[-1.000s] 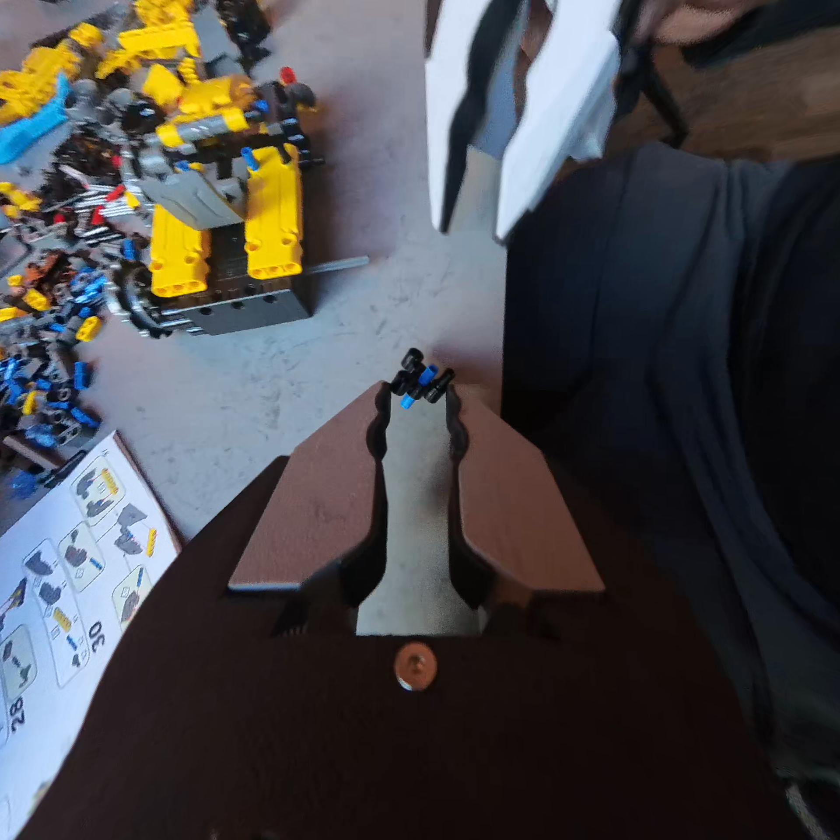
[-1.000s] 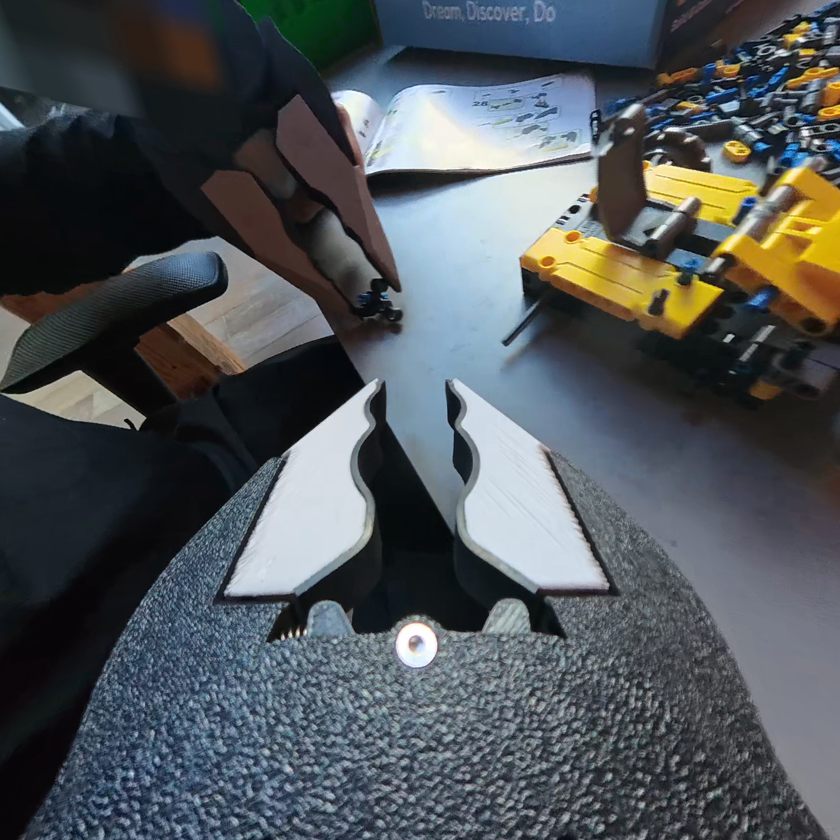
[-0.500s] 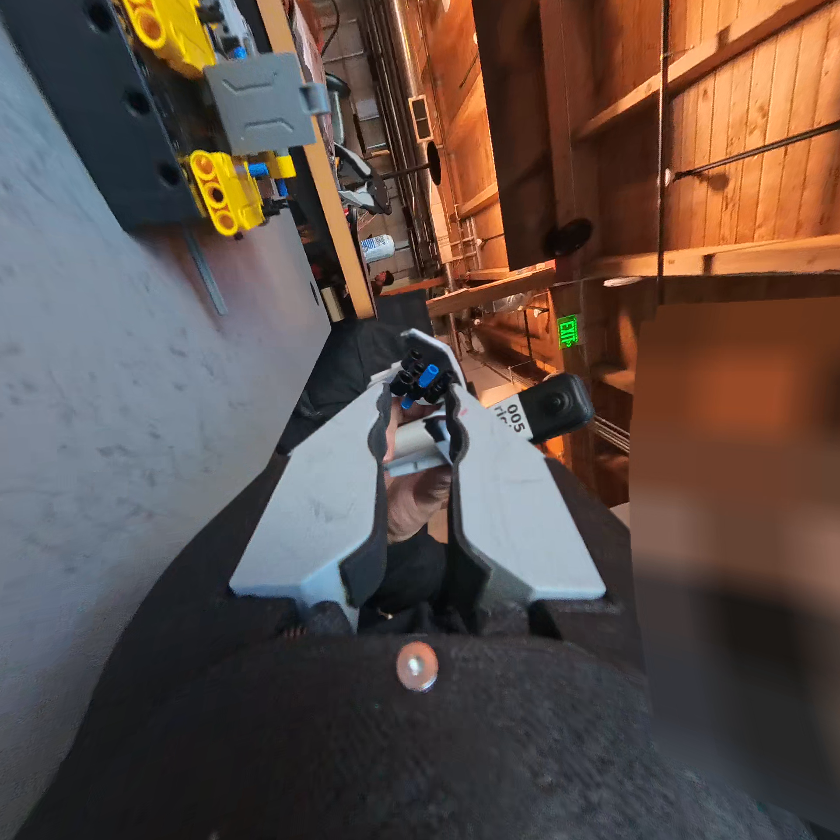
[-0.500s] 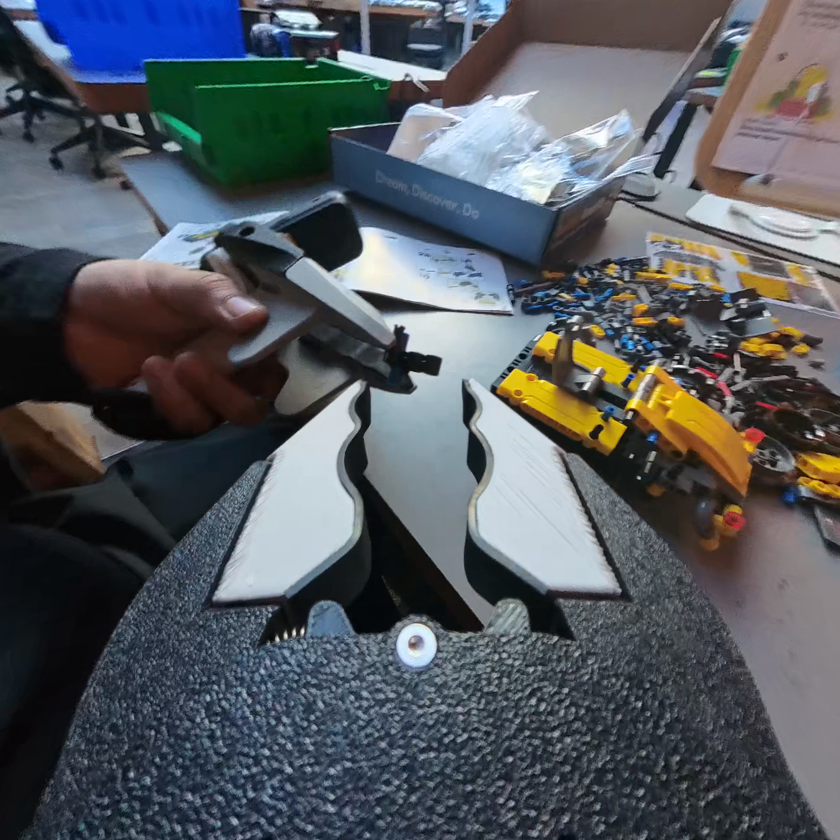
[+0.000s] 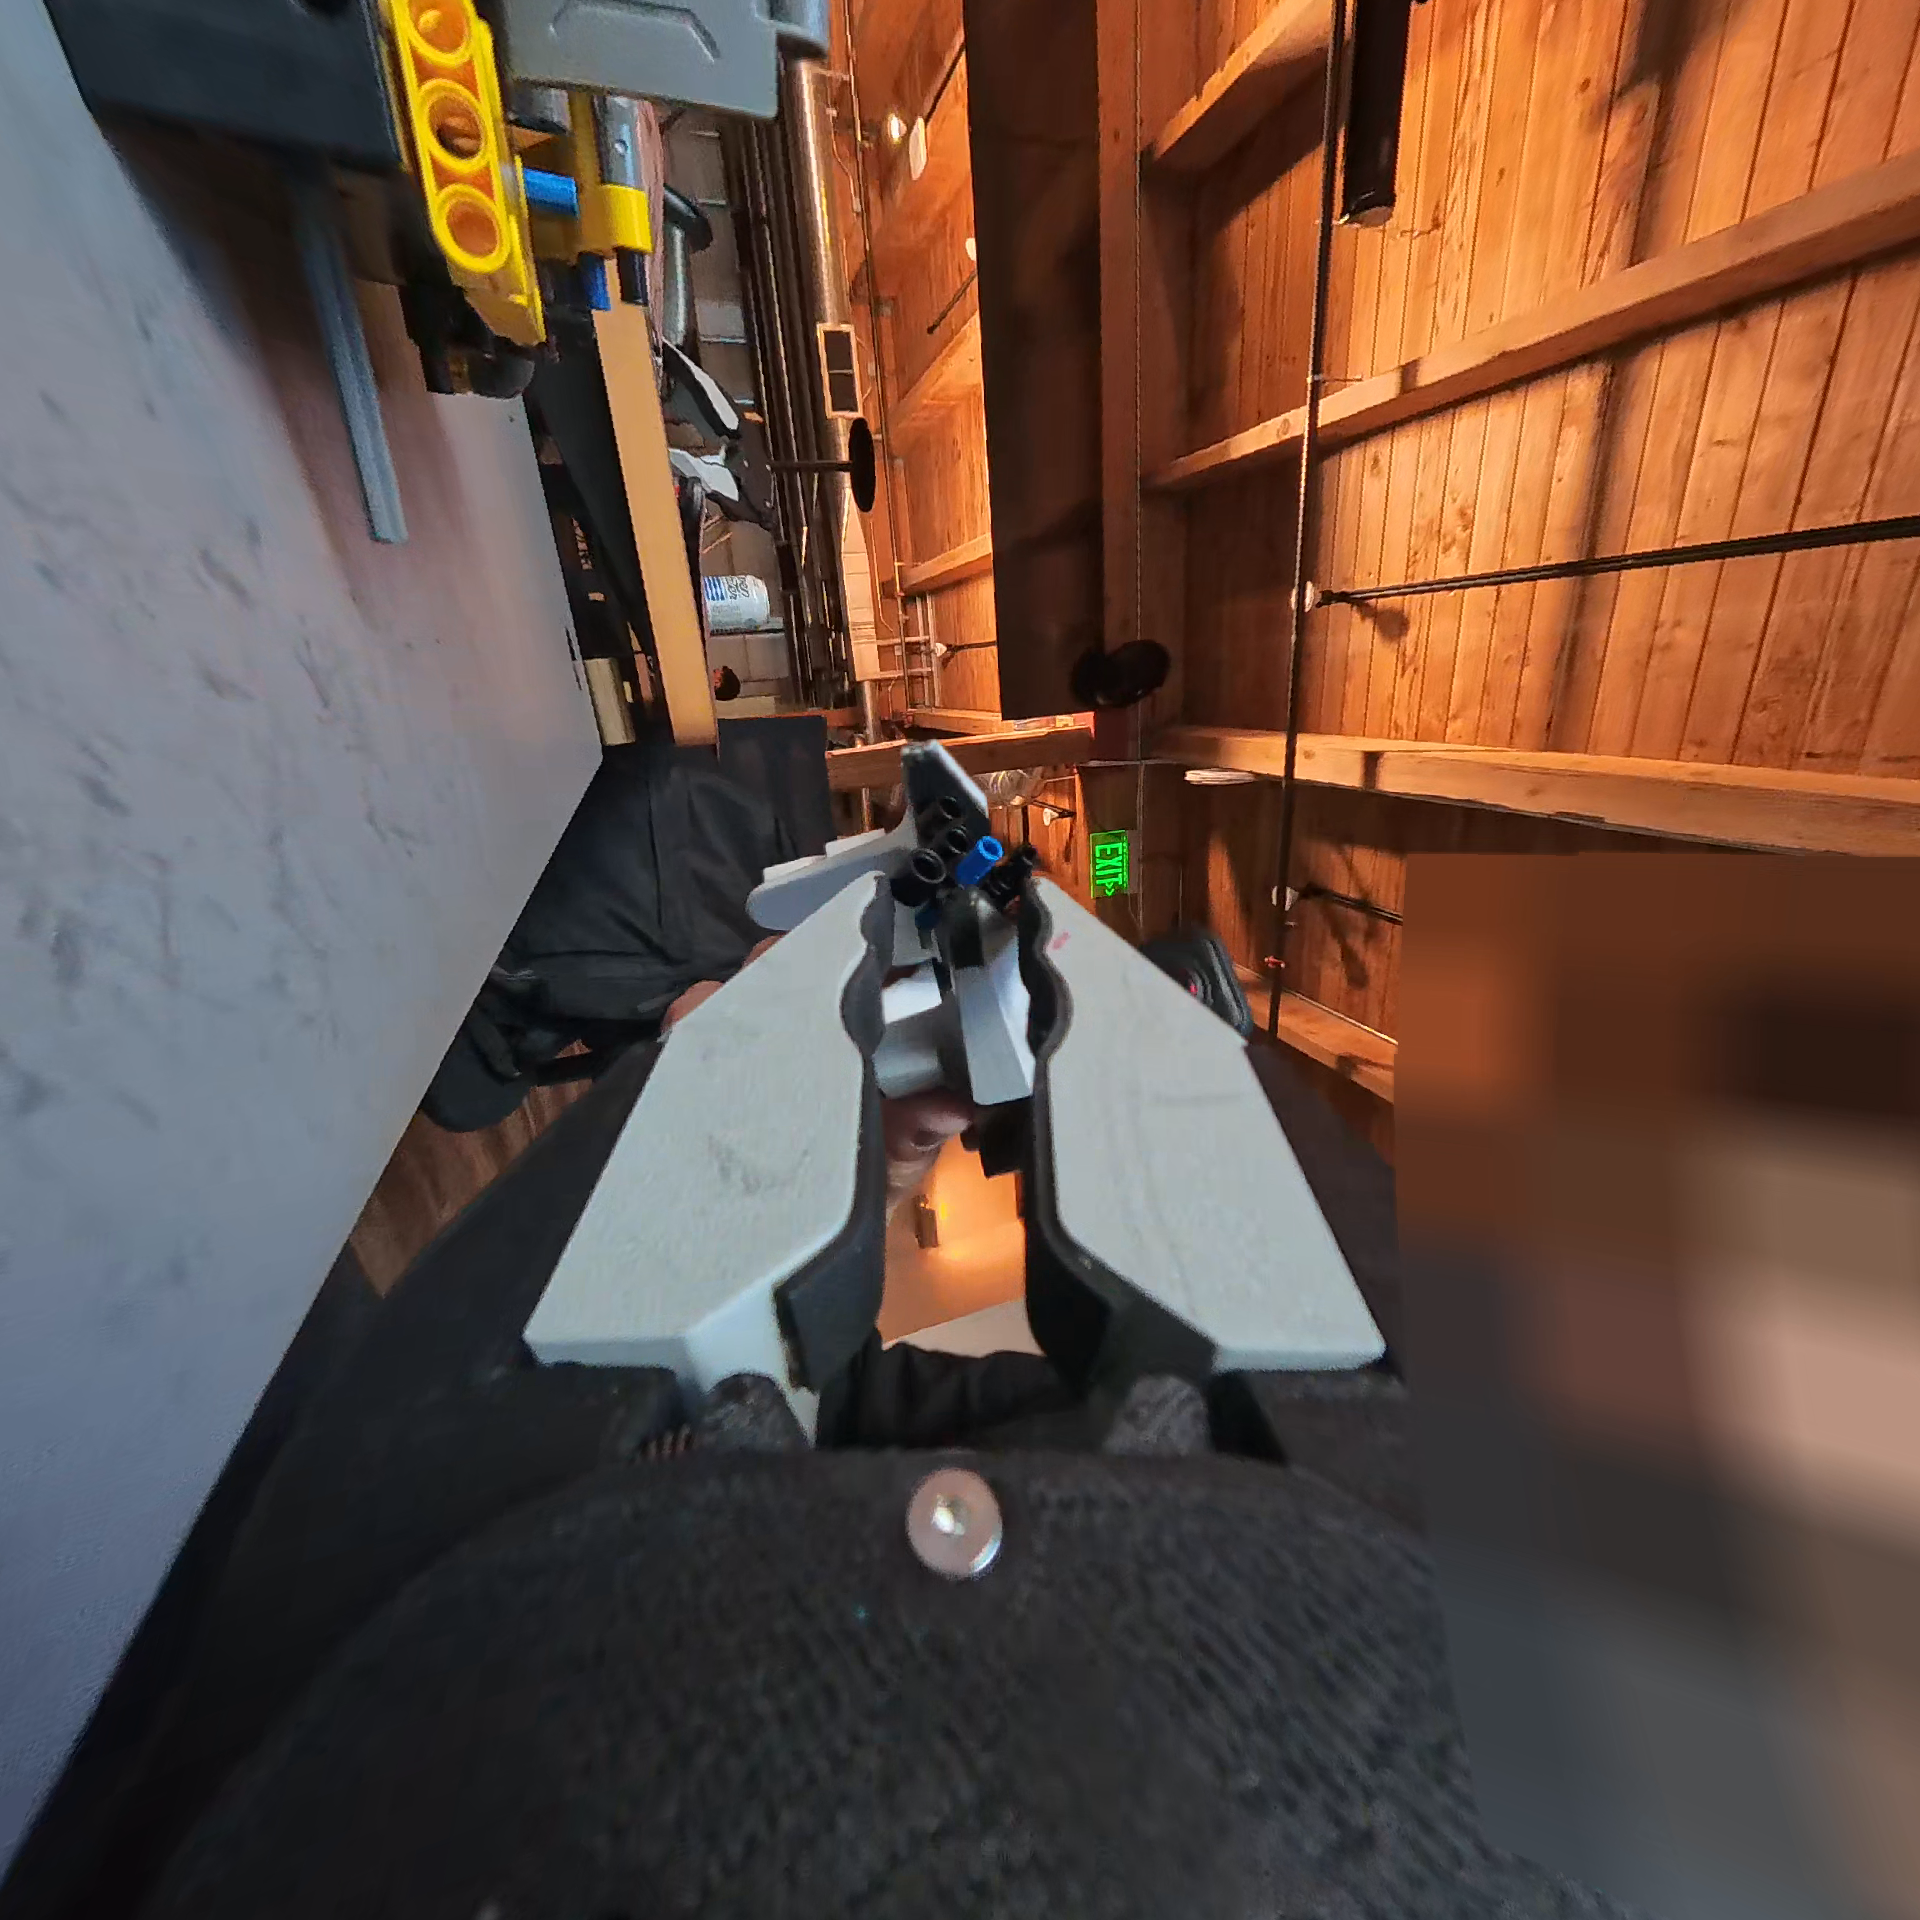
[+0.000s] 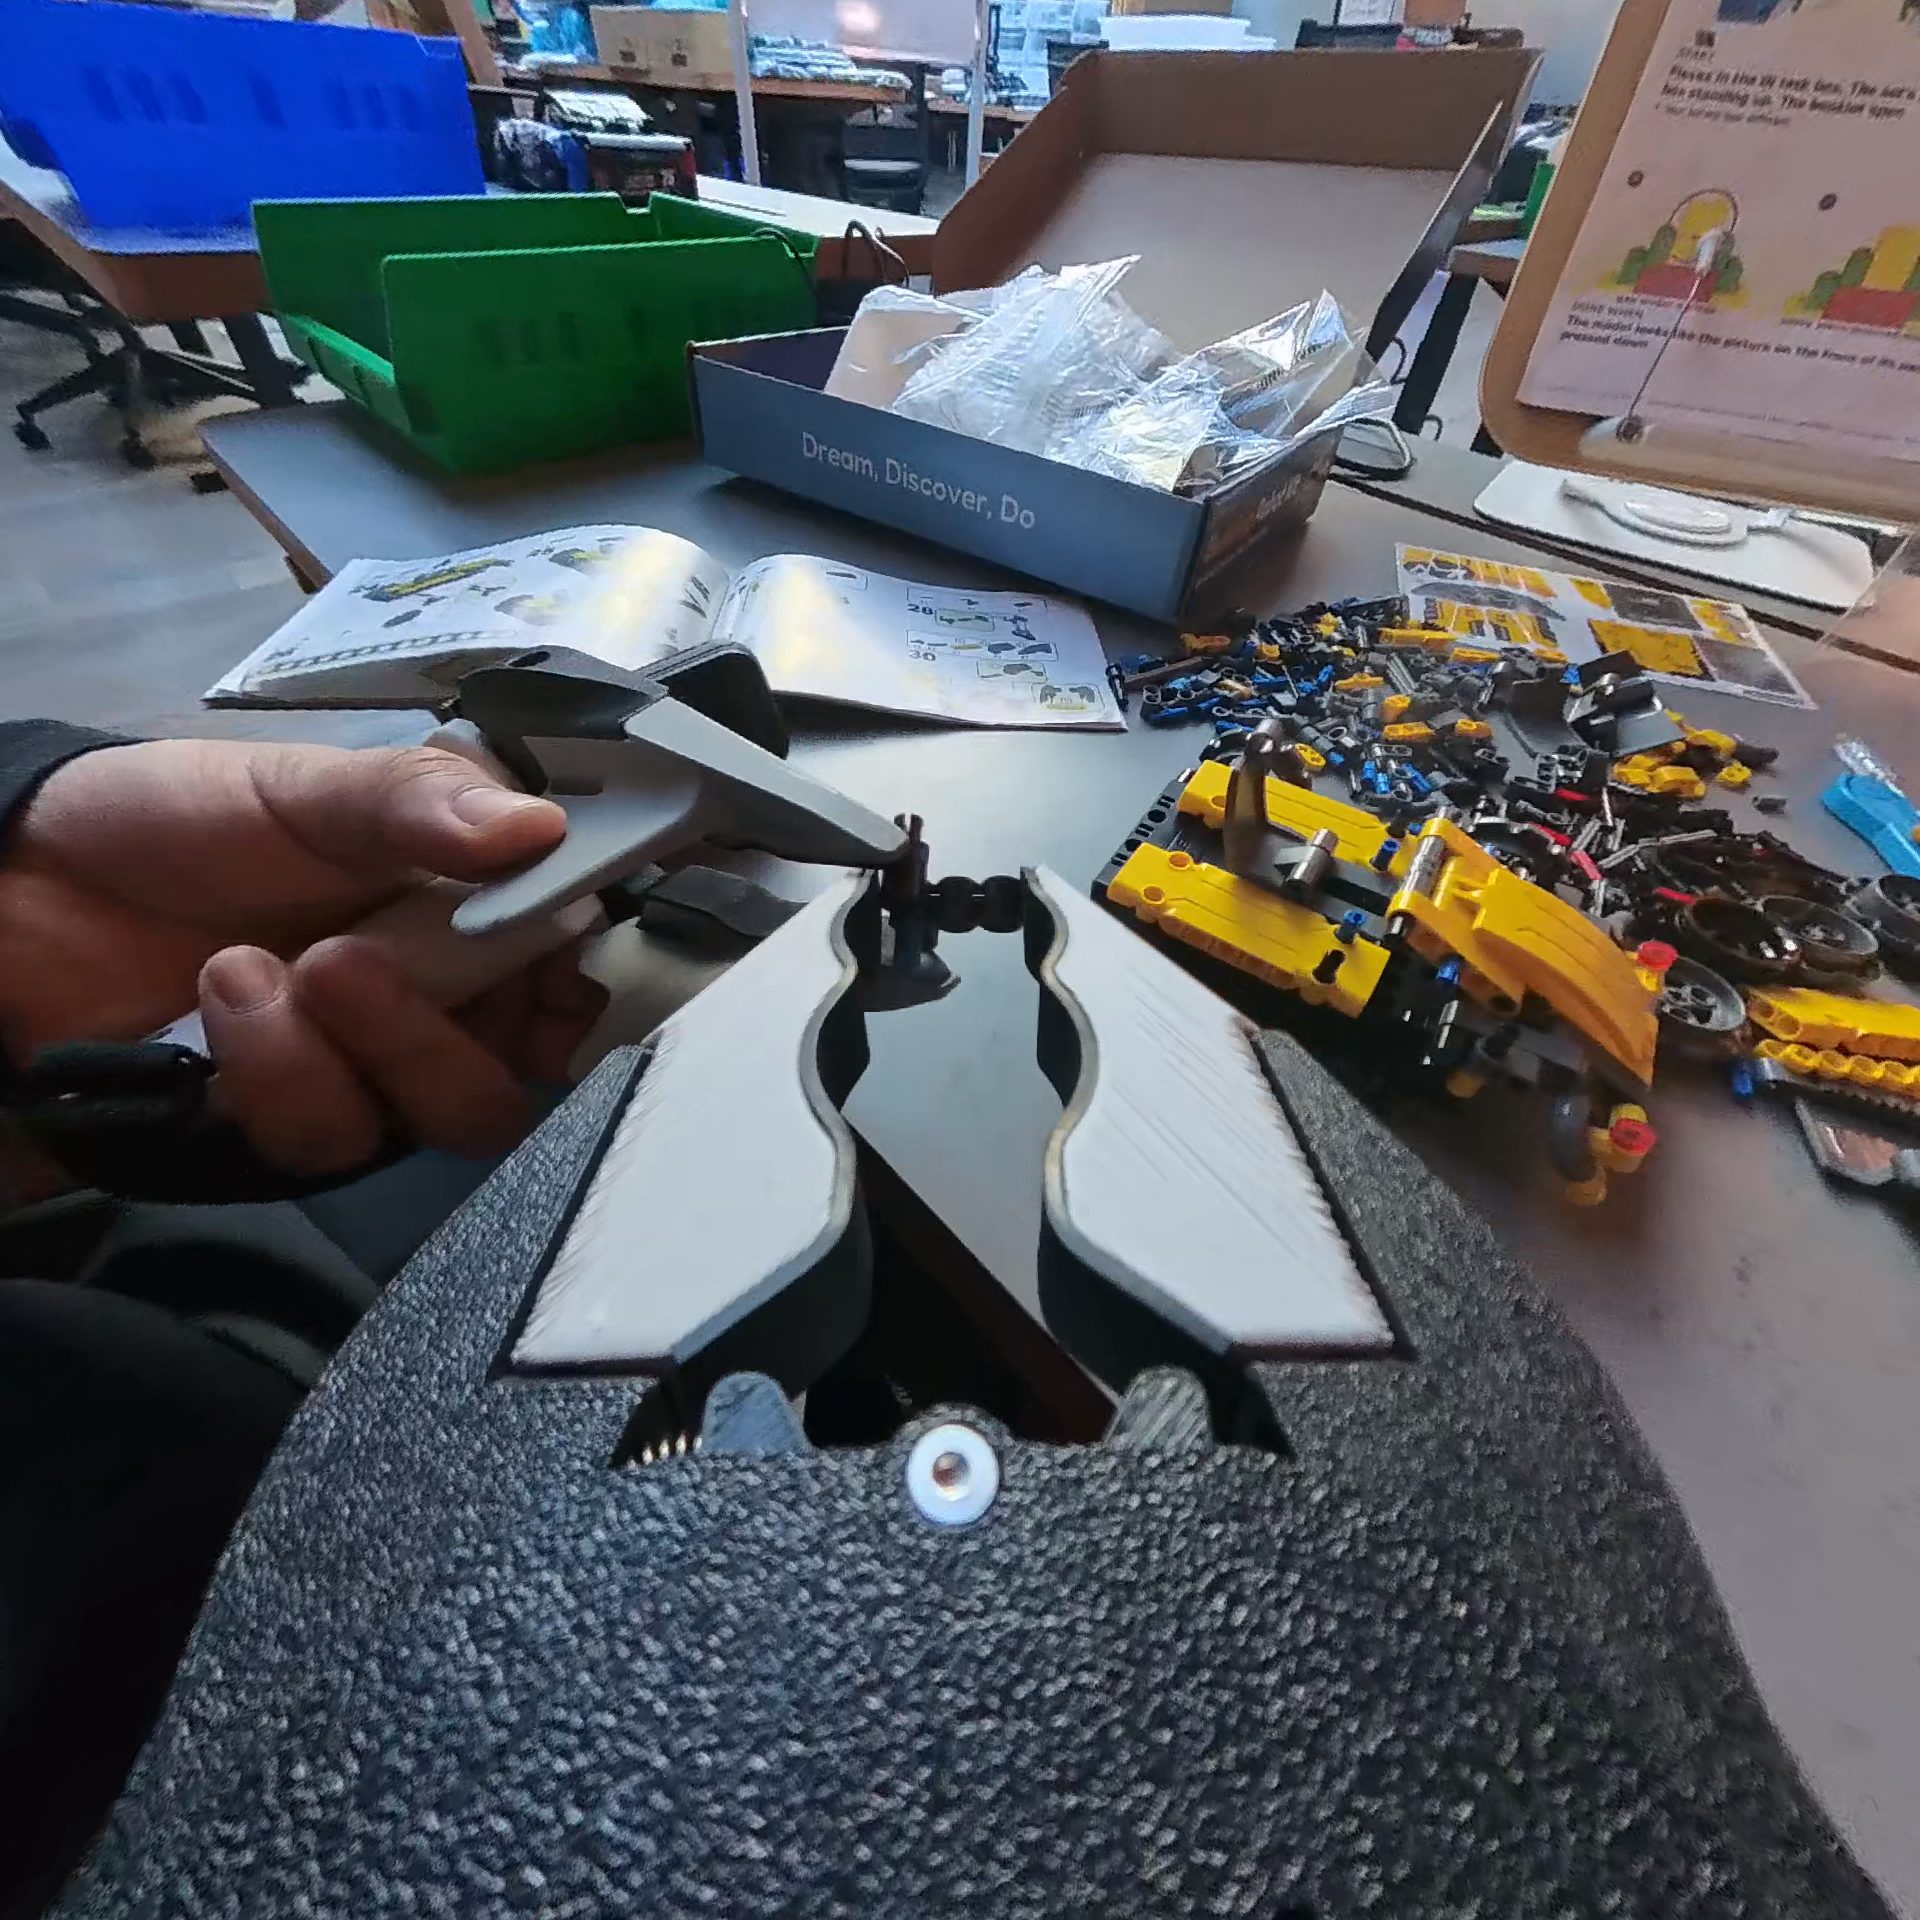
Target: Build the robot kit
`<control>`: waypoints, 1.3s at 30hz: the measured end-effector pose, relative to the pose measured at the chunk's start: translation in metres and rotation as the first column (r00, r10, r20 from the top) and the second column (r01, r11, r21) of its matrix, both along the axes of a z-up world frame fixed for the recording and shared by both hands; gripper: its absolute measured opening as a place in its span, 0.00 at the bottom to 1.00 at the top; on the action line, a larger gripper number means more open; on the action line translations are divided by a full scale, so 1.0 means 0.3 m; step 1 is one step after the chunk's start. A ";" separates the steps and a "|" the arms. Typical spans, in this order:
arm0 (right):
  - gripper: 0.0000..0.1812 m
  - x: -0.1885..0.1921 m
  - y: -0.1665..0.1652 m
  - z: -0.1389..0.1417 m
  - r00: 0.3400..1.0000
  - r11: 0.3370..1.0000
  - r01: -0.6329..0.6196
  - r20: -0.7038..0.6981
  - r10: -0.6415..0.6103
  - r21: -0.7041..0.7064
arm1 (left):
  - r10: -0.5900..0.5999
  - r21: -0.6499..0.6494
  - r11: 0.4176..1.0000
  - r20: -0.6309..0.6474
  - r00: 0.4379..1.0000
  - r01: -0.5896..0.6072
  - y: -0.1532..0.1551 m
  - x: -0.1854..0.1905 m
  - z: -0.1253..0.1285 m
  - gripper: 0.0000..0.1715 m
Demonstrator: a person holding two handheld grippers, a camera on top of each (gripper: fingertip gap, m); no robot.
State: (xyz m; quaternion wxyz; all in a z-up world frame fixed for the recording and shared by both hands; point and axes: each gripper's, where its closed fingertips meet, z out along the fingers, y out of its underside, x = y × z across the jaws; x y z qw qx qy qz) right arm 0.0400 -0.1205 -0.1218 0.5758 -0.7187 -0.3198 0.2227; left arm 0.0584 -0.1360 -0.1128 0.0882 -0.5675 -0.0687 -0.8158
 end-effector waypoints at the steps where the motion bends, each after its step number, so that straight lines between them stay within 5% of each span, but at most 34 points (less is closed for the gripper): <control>1: 0.15 0.004 0.001 0.001 1.000 1.000 0.007 0.002 -0.007 0.005 | 0.003 -0.007 1.000 -0.001 1.000 -0.003 0.003 0.003 -0.001 0.12; 4: 0.14 0.014 0.008 -0.002 1.000 1.000 0.022 0.015 -0.022 0.005 | 0.010 0.046 0.999 -0.045 0.999 -0.008 0.009 0.007 -0.001 0.12; 7: 0.14 0.042 0.018 -0.004 0.999 0.999 0.051 -0.008 -0.051 -0.003 | -0.008 0.313 0.947 -0.226 0.974 0.080 -0.017 -0.008 0.003 0.17; 9: 0.14 0.069 0.030 -0.033 0.998 0.996 0.055 -0.030 -0.057 -0.067 | 0.125 0.578 0.786 -0.493 0.861 0.217 0.005 -0.037 -0.032 0.29; 11: 0.14 0.094 0.039 -0.065 0.996 0.989 0.051 -0.069 -0.061 -0.136 | 0.421 0.728 0.544 -0.667 0.615 0.417 0.143 -0.113 -0.084 0.47; 13: 0.14 0.111 0.046 -0.084 0.992 0.983 0.046 -0.105 -0.065 -0.177 | 0.668 0.729 0.342 -0.633 0.392 0.593 0.326 -0.195 -0.100 0.48; 14: 0.14 0.114 0.049 -0.092 0.992 0.981 0.041 -0.113 -0.064 -0.191 | 0.715 0.697 0.285 -0.612 0.339 0.658 0.389 -0.212 -0.104 0.46; 15: 0.14 0.117 0.051 -0.099 0.991 0.979 0.038 -0.116 -0.062 -0.200 | 0.711 0.656 0.244 -0.622 0.328 0.714 0.419 -0.205 -0.113 0.46; 18: 0.14 0.126 0.050 -0.115 0.992 0.976 0.034 -0.115 -0.060 -0.215 | 0.600 0.609 0.111 -0.671 0.436 0.785 0.414 -0.128 -0.132 0.51; 22: 0.14 0.137 0.044 -0.147 0.991 0.969 0.030 -0.119 -0.060 -0.245 | 0.478 0.561 0.152 -0.762 0.436 0.814 0.402 -0.069 -0.181 0.52; 24: 0.14 0.139 0.042 -0.161 0.991 0.965 0.025 -0.123 -0.059 -0.259 | 0.440 0.563 0.115 -0.767 0.466 0.818 0.374 -0.050 -0.195 0.55; 28: 0.14 0.135 0.047 -0.166 0.990 0.963 0.011 -0.134 -0.049 -0.270 | 0.482 0.511 0.106 -0.777 0.405 0.853 0.401 -0.034 -0.251 0.51; 35: 0.14 0.128 0.060 -0.181 0.998 0.964 0.039 -0.044 -0.053 -0.263 | 0.504 0.450 0.249 -0.816 0.282 0.858 0.406 -0.011 -0.246 0.44; 39: 0.14 0.133 0.056 -0.183 0.997 0.964 0.061 -0.033 -0.071 -0.257 | 0.483 0.468 0.336 -0.830 0.277 0.817 0.385 0.002 -0.235 0.43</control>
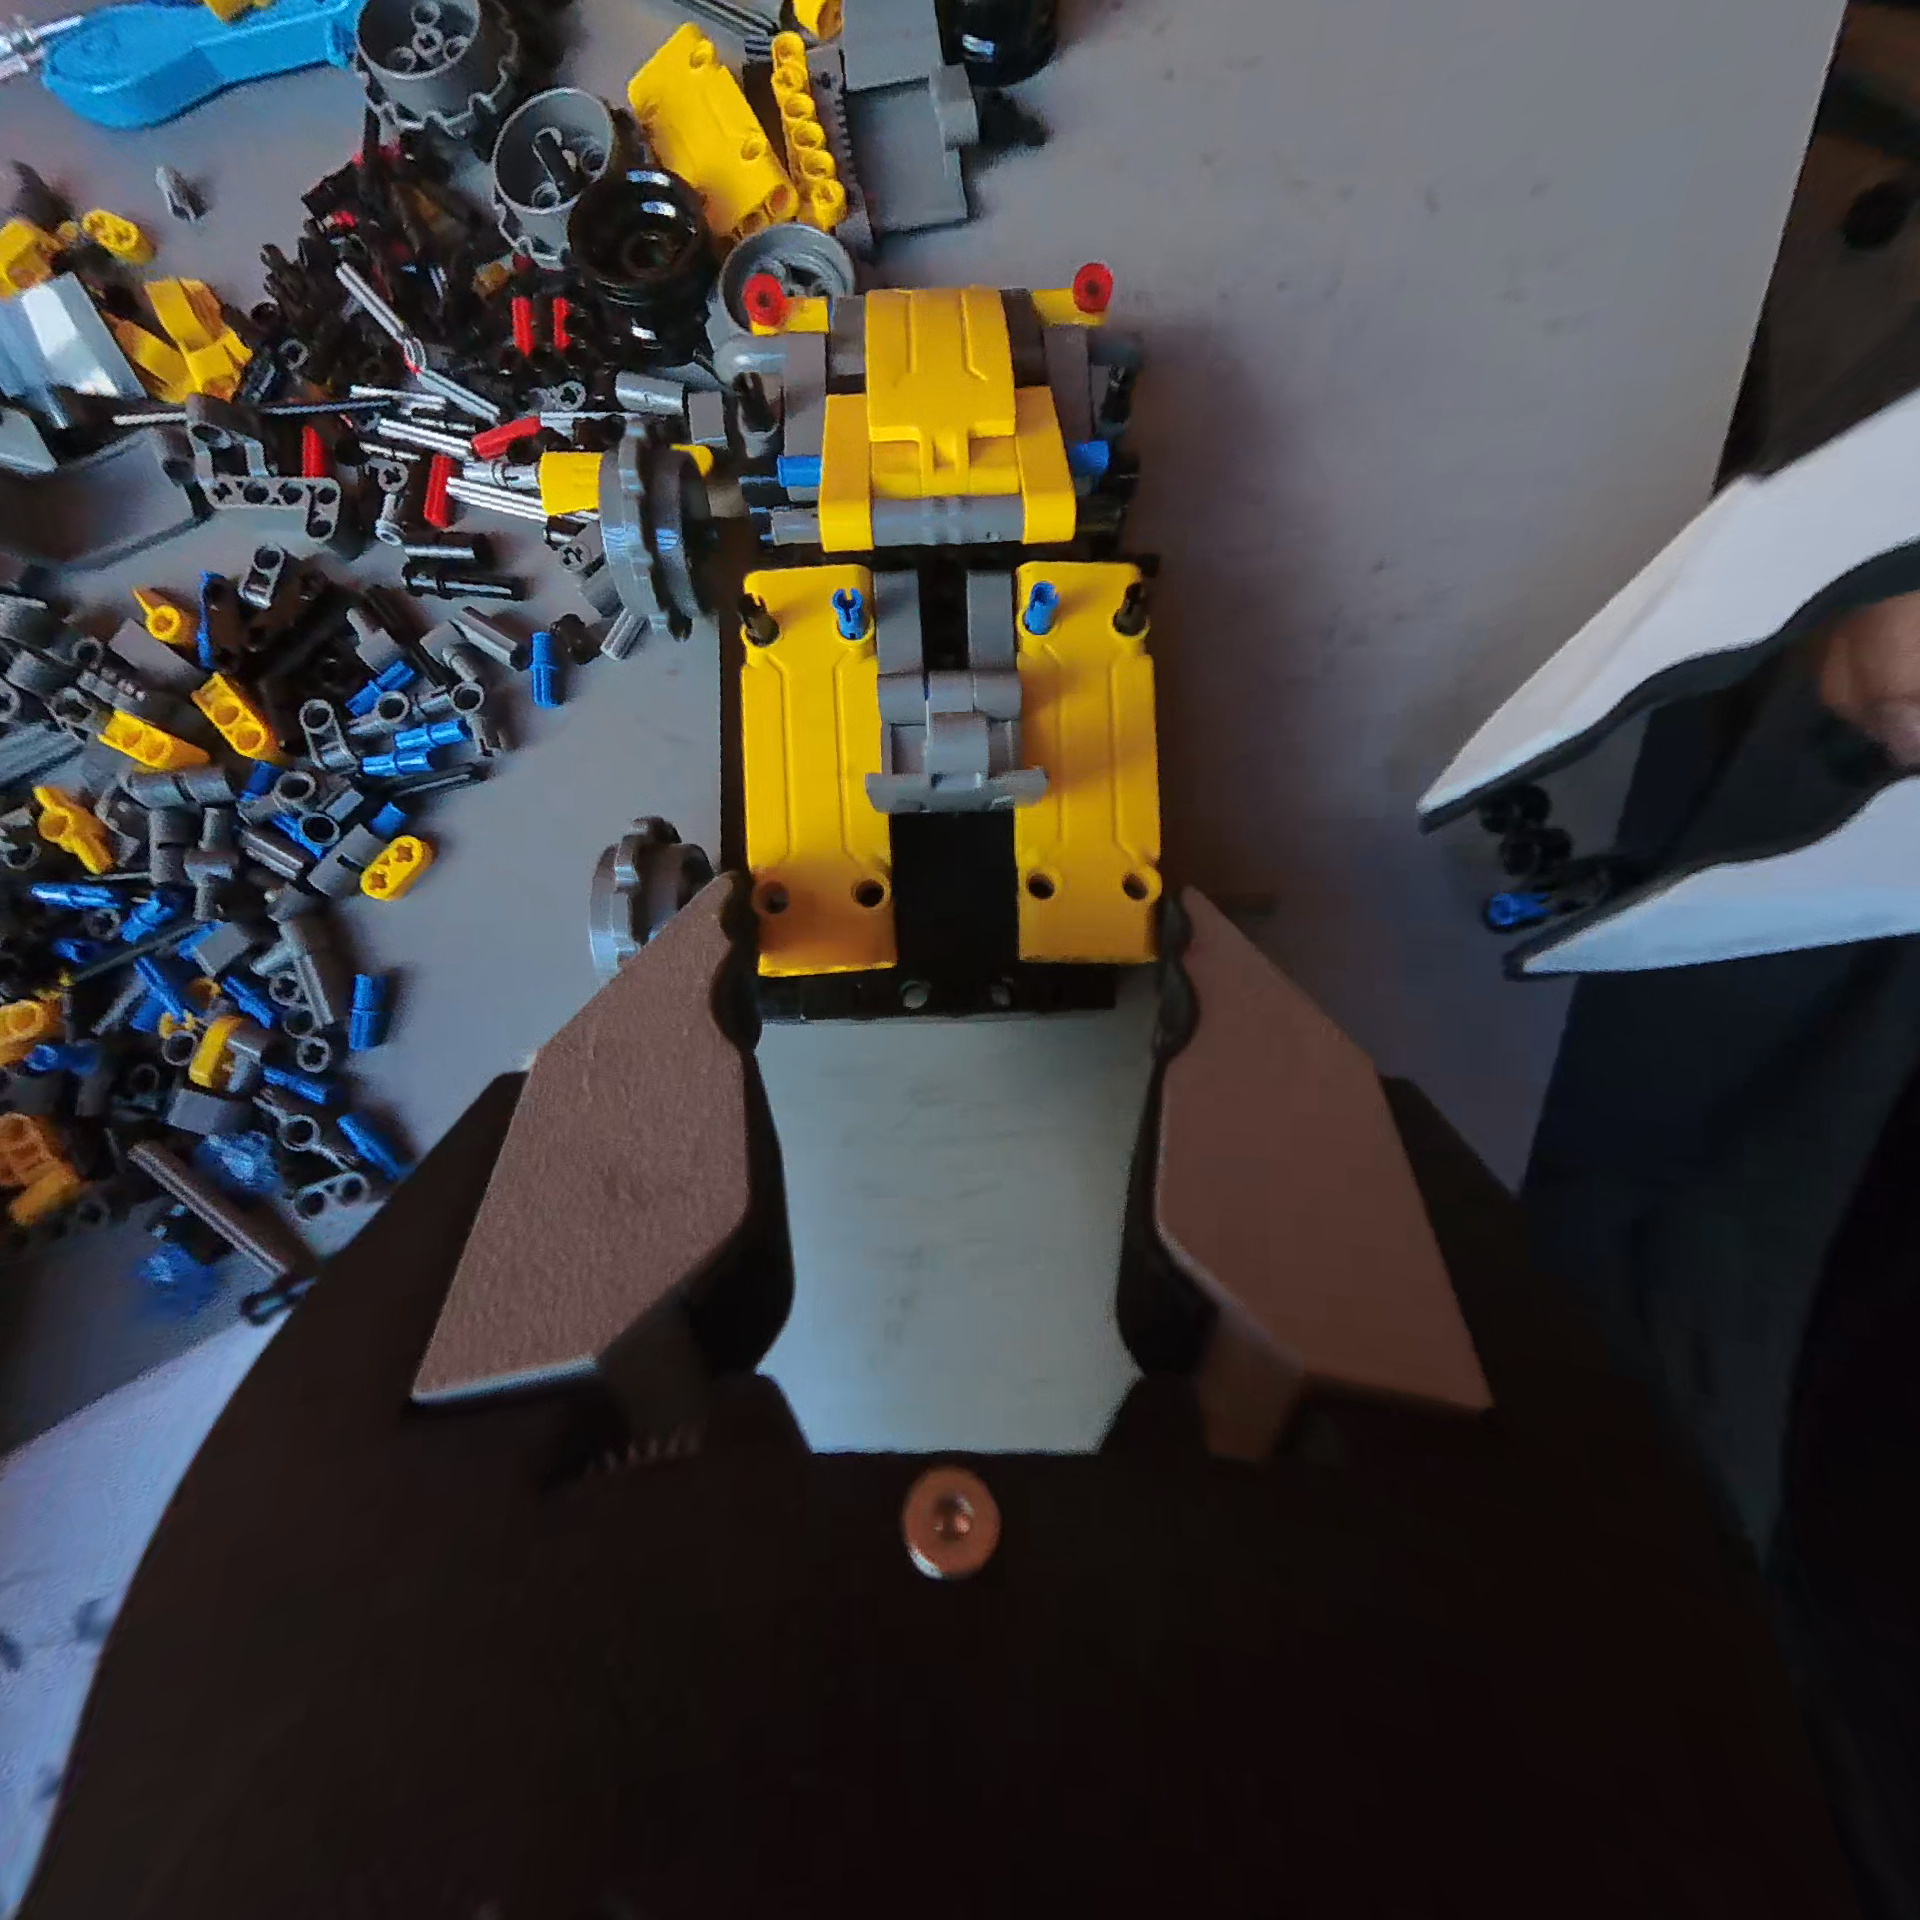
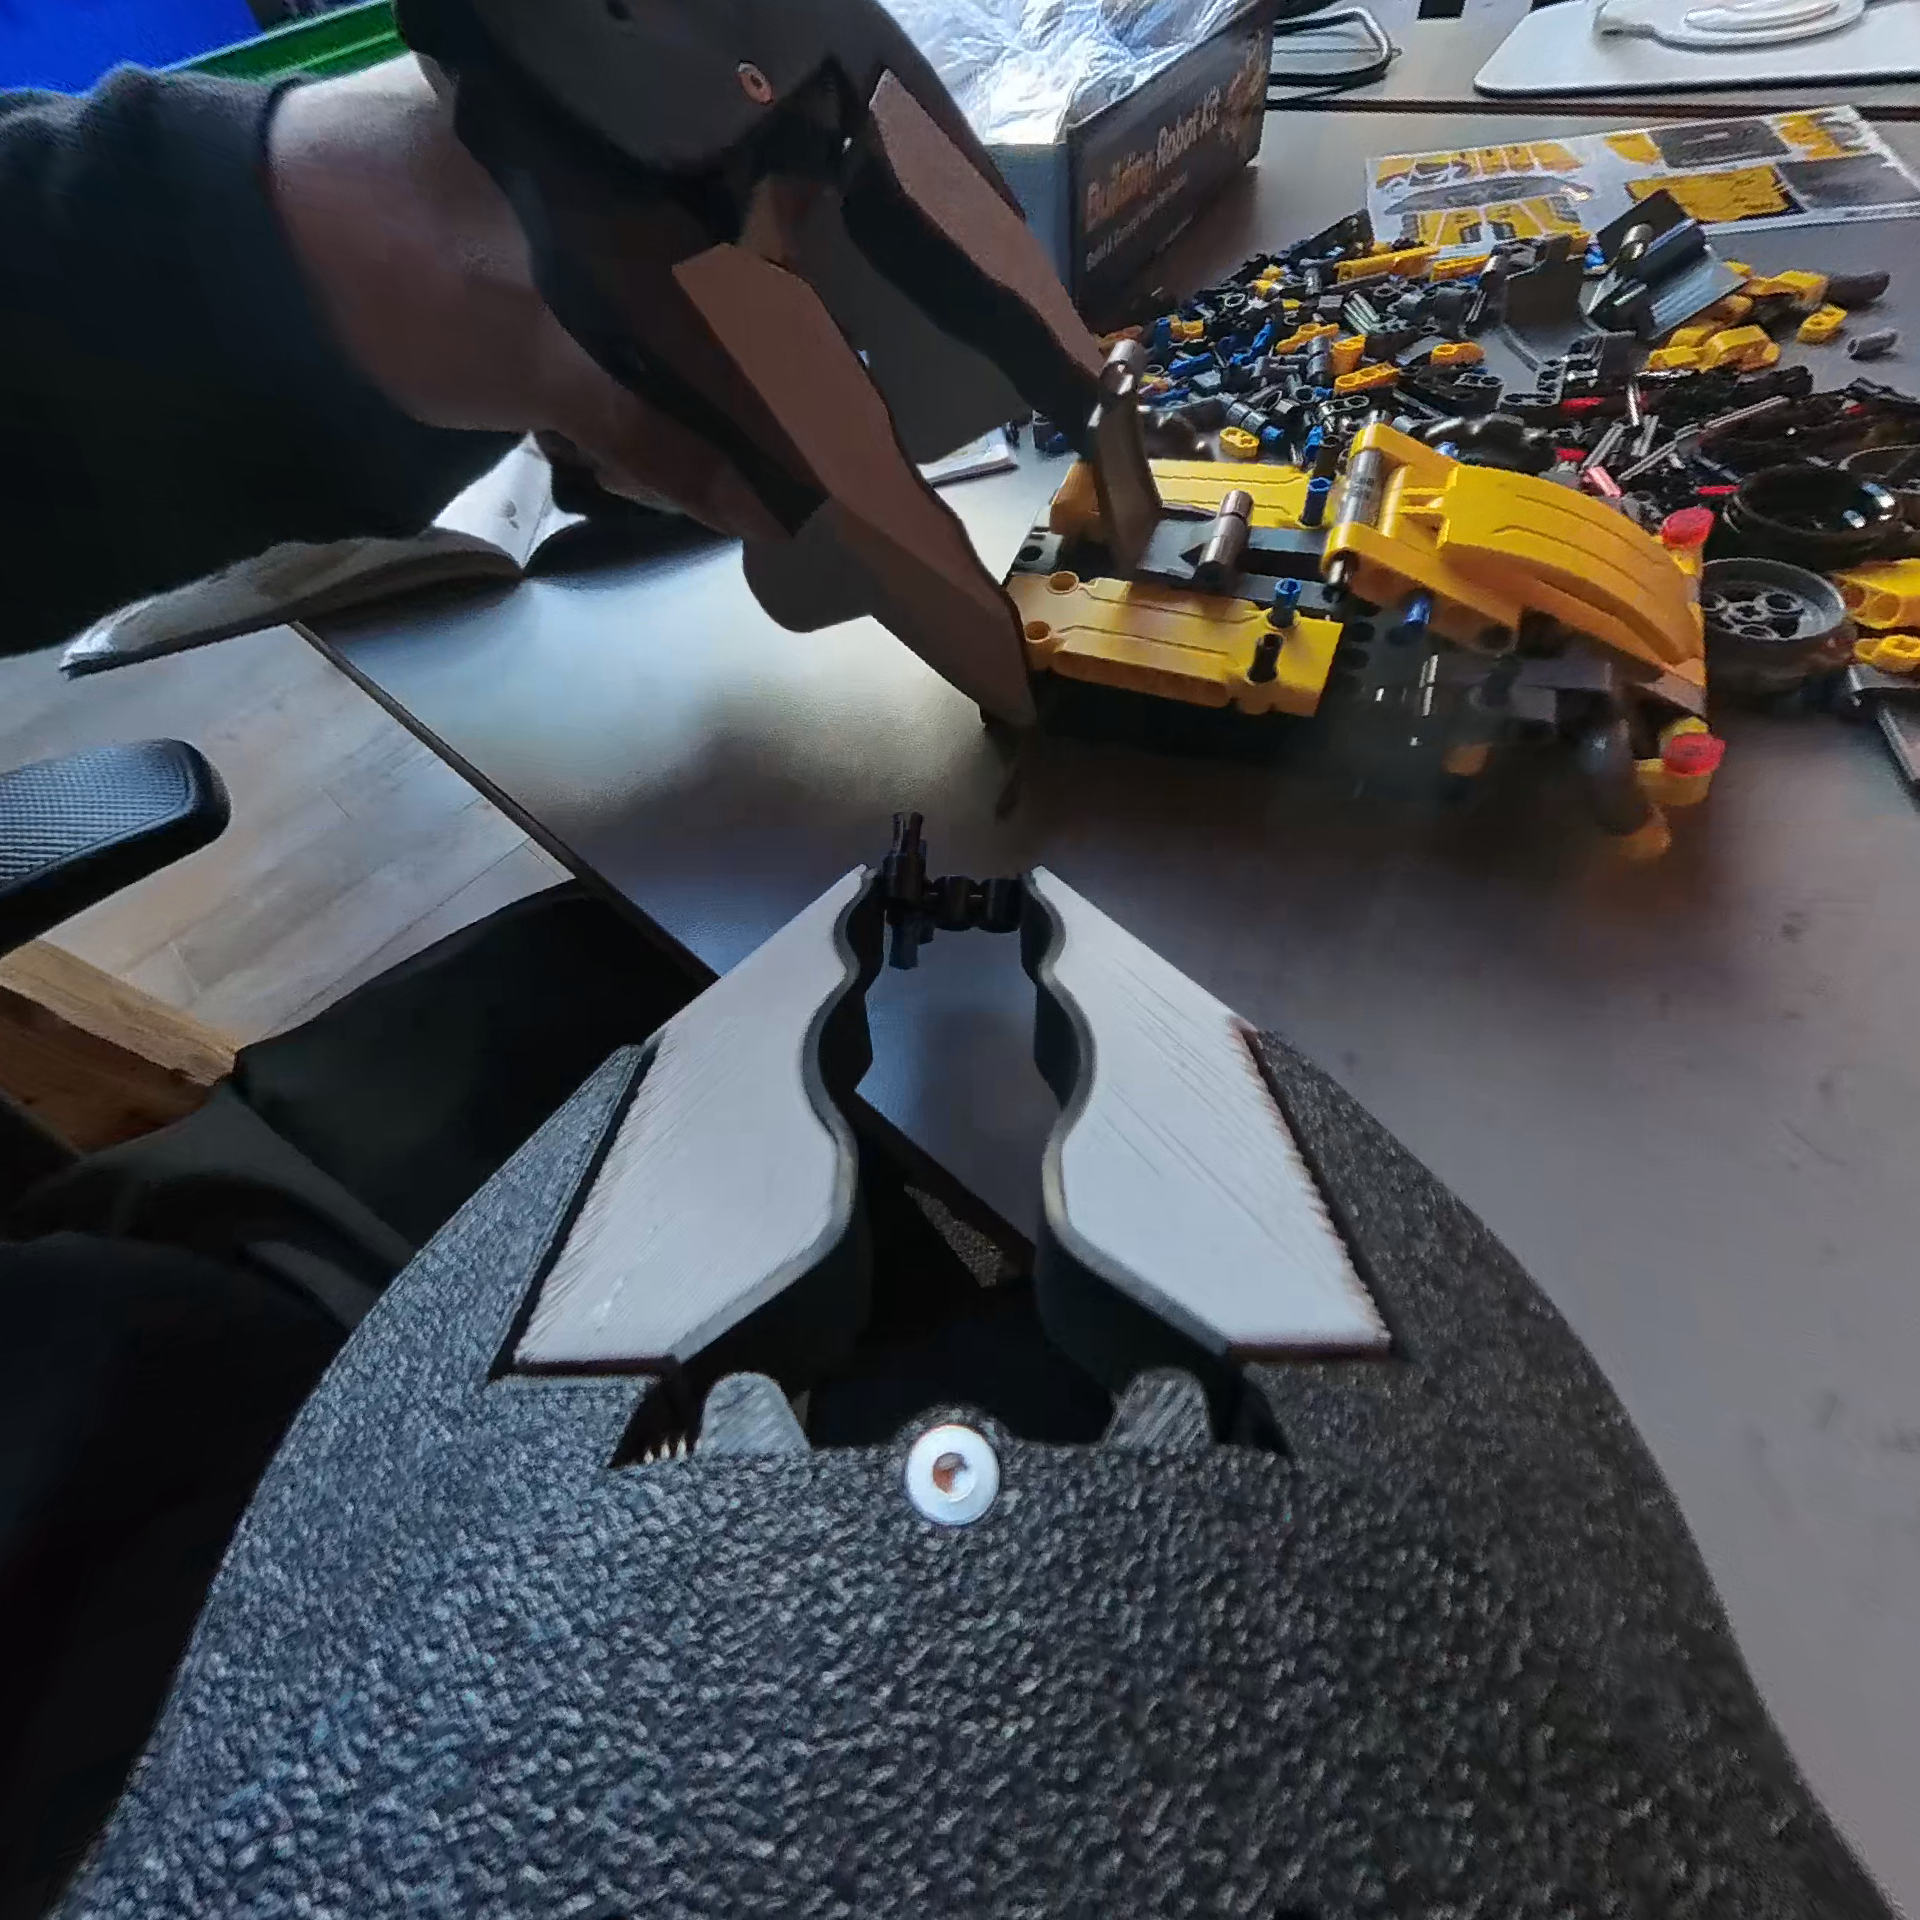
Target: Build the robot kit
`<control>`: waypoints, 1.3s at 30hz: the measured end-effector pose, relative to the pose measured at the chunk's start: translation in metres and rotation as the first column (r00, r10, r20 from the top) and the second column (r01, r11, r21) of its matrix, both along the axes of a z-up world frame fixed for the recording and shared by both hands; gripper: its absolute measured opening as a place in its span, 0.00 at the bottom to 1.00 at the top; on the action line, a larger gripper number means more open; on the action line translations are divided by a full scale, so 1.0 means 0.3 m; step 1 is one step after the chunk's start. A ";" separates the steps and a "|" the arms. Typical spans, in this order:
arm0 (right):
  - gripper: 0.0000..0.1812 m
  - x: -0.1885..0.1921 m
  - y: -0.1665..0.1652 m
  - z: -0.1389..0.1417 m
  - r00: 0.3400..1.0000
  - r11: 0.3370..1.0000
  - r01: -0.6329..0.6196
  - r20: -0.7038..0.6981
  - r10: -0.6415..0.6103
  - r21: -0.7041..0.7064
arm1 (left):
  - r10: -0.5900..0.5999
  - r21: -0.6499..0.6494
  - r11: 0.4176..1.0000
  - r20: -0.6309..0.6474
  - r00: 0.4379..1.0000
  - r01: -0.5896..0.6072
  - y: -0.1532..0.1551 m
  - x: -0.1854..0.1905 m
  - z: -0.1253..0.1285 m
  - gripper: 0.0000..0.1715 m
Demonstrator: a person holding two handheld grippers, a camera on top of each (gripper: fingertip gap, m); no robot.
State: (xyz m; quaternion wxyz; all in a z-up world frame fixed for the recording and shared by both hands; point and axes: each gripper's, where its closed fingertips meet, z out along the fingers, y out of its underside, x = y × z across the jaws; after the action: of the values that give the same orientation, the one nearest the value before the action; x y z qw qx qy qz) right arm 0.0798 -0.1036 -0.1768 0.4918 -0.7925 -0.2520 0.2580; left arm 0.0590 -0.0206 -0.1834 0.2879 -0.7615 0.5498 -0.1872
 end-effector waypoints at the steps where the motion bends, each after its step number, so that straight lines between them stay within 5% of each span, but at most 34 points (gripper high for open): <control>1: 0.14 -0.002 0.000 -0.002 1.000 1.000 0.002 0.001 -0.002 -0.002 | 0.021 -0.032 0.999 0.024 0.999 -0.020 -0.006 0.005 0.008 0.43; 11: 0.14 0.005 0.017 0.059 0.995 0.986 0.094 0.029 -0.099 0.141 | 0.132 -0.151 0.983 0.158 0.979 -0.108 -0.067 0.025 0.039 0.43; 39: 0.14 -0.004 0.041 -0.021 0.994 0.997 0.071 0.086 -0.070 -0.007 | 0.142 -0.077 0.988 0.136 0.980 -0.132 -0.061 0.052 0.024 0.43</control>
State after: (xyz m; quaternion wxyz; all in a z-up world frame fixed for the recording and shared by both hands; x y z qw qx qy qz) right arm 0.0787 -0.0912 -0.1830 0.4852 -0.8137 -0.2434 0.2078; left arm 0.0747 -0.0389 -0.1761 0.3124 -0.7916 0.4675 -0.2390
